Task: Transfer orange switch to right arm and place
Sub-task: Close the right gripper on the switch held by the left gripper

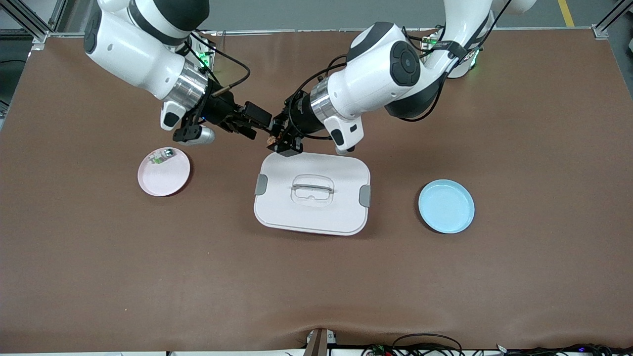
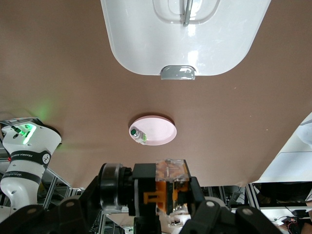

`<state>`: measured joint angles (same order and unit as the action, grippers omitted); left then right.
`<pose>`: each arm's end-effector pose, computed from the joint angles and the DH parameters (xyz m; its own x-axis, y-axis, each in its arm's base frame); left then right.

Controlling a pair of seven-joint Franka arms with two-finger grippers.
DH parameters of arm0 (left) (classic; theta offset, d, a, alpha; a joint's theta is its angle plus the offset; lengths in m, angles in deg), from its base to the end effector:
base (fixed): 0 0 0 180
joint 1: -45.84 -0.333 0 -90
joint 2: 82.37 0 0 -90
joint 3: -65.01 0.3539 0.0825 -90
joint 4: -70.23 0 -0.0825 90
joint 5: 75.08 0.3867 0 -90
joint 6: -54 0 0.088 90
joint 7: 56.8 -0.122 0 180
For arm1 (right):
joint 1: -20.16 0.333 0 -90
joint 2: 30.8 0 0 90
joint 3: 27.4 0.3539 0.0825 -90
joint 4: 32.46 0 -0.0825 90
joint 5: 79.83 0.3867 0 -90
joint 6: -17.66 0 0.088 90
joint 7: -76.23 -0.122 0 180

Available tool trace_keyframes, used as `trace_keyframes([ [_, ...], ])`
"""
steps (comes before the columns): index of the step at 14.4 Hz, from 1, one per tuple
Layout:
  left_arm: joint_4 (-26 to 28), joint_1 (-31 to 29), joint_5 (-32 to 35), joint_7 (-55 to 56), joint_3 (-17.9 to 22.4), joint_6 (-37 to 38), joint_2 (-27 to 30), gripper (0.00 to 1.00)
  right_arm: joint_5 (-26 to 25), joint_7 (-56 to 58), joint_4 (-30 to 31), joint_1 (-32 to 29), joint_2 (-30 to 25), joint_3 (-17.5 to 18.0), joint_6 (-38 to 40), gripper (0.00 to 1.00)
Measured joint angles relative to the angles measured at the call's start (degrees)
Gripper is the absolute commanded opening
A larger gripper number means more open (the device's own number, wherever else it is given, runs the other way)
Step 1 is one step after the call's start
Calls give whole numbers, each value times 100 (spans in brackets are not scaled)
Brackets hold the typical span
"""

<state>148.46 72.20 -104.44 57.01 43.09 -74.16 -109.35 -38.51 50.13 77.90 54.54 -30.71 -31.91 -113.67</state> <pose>0.5329 -0.5323 0.5391 0.0874 0.7285 -0.6794 0.9939 -0.1096 0.0103 0.5117 0.3194 0.5542 0.9544 -0.2844 -0.0904 -0.2738 -0.7139 -0.6445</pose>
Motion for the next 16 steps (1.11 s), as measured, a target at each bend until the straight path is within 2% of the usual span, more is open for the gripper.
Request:
trace_keyframes([
  [3, -2, 31, 0, 1, 0, -27, -28, 0, 1, 12, 0, 17, 46, 0, 25, 100],
  [4, -2, 37, 0, 2, 0, -30, -32, 0, 2, 13, 0, 23, 57, 0, 29, 86],
  [7, -2, 60, 0, 2, 0, -30, -39, 0, 5, 14, -3, 38, 70, 0, 23, 37],
  [10, -2, 81, 0, 4, 0, -30, -39, 0, 3, 14, -8, 50, 82, -1, 25, 0],
  [15, -3, 72, -14, 4, 4, -21, -42, 0, 7, 126, -12, 52, 90, -6, 32, 0],
  [16, -4, 72, -14, 4, 4, -21, -42, 3, 7, 127, -14, 52, 90, -6, 32, 0],
])
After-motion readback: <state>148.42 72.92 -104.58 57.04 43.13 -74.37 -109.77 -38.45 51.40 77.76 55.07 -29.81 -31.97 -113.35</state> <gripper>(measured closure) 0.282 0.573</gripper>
